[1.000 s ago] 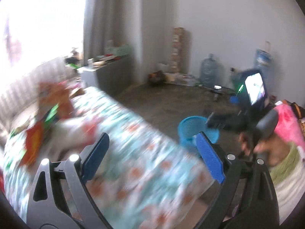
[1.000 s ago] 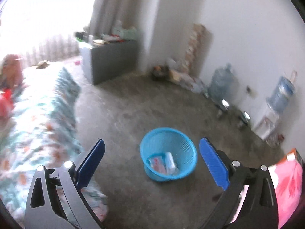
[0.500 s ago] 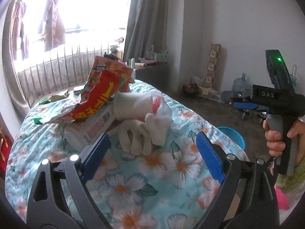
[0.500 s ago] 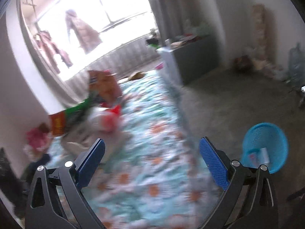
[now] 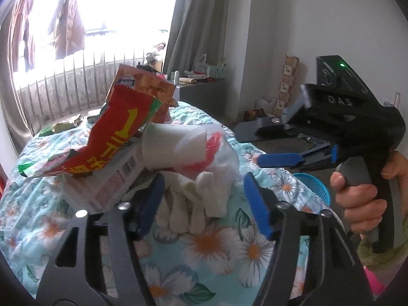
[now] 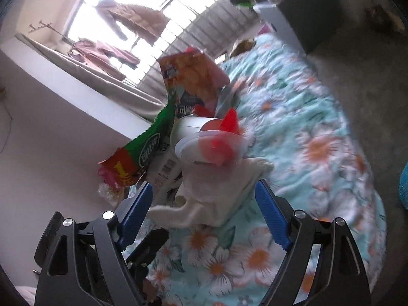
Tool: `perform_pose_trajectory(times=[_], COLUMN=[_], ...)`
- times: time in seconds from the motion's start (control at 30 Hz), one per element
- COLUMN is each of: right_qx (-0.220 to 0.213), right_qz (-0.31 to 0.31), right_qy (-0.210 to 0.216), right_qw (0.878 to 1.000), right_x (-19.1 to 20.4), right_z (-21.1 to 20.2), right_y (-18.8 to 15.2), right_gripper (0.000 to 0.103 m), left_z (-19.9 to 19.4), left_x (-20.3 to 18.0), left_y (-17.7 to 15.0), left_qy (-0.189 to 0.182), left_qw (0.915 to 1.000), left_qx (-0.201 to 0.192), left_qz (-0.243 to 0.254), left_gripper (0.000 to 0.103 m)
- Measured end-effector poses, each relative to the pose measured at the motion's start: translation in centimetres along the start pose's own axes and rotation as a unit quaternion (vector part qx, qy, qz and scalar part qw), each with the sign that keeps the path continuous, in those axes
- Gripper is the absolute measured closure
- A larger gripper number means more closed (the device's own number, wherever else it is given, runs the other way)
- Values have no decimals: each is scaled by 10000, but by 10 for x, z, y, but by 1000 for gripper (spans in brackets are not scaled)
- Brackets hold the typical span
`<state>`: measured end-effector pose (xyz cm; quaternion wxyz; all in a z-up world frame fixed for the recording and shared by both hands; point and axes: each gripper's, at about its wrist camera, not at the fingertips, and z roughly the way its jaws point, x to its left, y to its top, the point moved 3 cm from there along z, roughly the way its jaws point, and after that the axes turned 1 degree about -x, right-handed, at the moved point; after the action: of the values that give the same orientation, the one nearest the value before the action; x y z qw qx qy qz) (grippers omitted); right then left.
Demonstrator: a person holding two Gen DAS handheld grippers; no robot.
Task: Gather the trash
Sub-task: 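Grasp the clear plastic cup rim with the right gripper and lift it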
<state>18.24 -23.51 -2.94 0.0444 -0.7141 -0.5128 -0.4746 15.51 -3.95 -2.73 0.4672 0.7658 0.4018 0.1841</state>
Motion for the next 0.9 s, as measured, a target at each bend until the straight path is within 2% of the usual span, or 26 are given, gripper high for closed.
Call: perform_pose_trajectory(times=[0.27, 0.33, 0.4, 0.47, 0.73, 0.9], right_qx=[289, 309, 332, 375, 566, 537], right_qz=[-42, -56, -27, 29, 150, 113], right_qy=[29, -13, -74, -80, -43, -81], right_qw=[9996, 9995, 9994, 9993, 9983, 9985], right_x=[3, 2, 0, -3, -9, -8], right_z=[25, 30, 32, 37, 48, 56], right_y=[8, 10, 11, 13, 14, 16], right_gripper=[24, 29, 35, 37, 37, 37], left_z=[15, 17, 18, 19, 17, 15], left_x=[10, 12, 14, 16, 17, 19], left_y=[-8, -9, -12, -13, -19, -21], left_qy=[-51, -70, -71, -85, -118, -151], left_qw=[9995, 9993, 9990, 9988, 9984, 9980], left_qx=[243, 287, 326, 345, 383, 378], left_qz=[-195, -245, -310, -347, -408, -487], left_gripper=[65, 72, 75, 80, 89, 92])
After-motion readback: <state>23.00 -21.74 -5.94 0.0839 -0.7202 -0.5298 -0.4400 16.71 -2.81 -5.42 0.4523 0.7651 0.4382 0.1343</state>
